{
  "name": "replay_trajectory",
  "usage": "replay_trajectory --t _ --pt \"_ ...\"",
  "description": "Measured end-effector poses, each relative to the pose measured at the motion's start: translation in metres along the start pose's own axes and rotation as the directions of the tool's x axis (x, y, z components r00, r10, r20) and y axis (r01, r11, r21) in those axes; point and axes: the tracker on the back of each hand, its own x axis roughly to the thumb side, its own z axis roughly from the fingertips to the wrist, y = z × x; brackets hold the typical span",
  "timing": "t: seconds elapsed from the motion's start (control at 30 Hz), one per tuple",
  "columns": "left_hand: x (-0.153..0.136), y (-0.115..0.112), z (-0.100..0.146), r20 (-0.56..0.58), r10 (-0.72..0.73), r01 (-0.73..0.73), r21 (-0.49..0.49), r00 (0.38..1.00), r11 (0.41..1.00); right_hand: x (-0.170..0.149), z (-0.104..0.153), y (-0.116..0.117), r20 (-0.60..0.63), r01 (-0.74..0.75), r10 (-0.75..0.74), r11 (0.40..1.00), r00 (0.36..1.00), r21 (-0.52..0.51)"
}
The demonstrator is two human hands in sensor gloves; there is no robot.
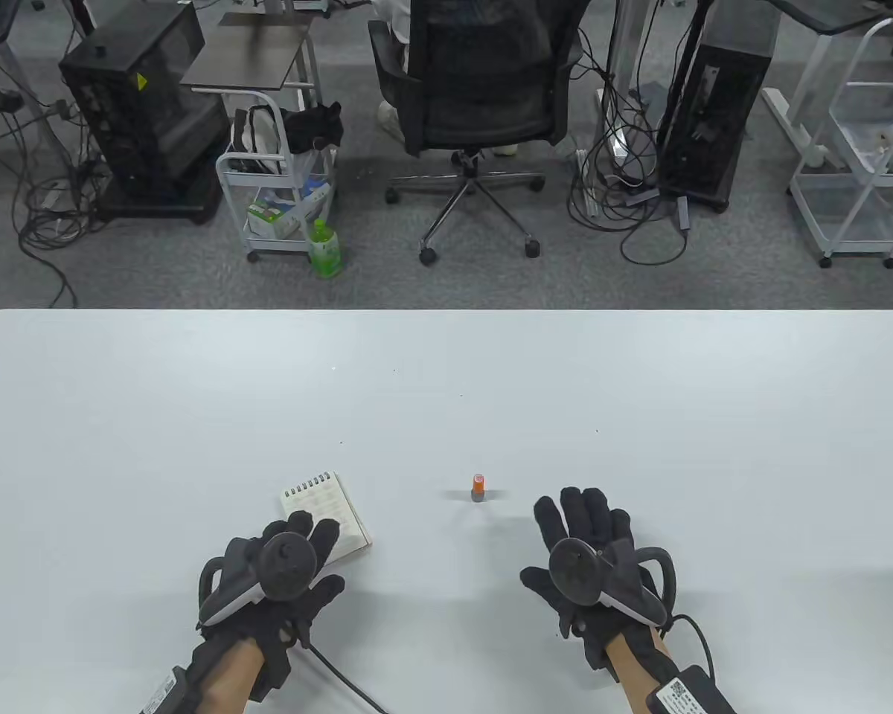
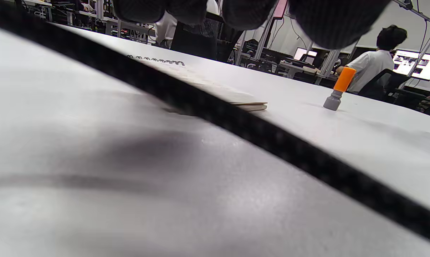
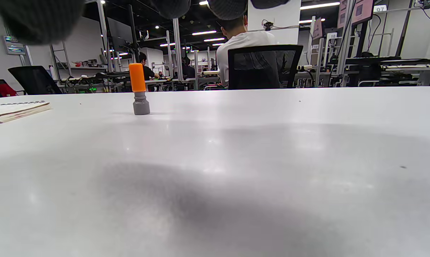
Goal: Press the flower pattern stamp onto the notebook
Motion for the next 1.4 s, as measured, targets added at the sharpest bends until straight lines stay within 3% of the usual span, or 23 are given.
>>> replay_trajectory --t 1.07,1.4 --pt "-0.004 -0.001 -0.002 -0.013 0.029 -0.03 -0.023 0.999 0.999 -0.007 0.0 0.0 -0.033 0.044 -0.043 0.999 0.999 0.027" --pt "-0.016 0.026 -0.023 -0.095 0.019 -0.023 -0.043 0.995 0.999 -0.006 -0.001 0.0 -0.026 0.068 -0.067 0.997 0.997 0.025"
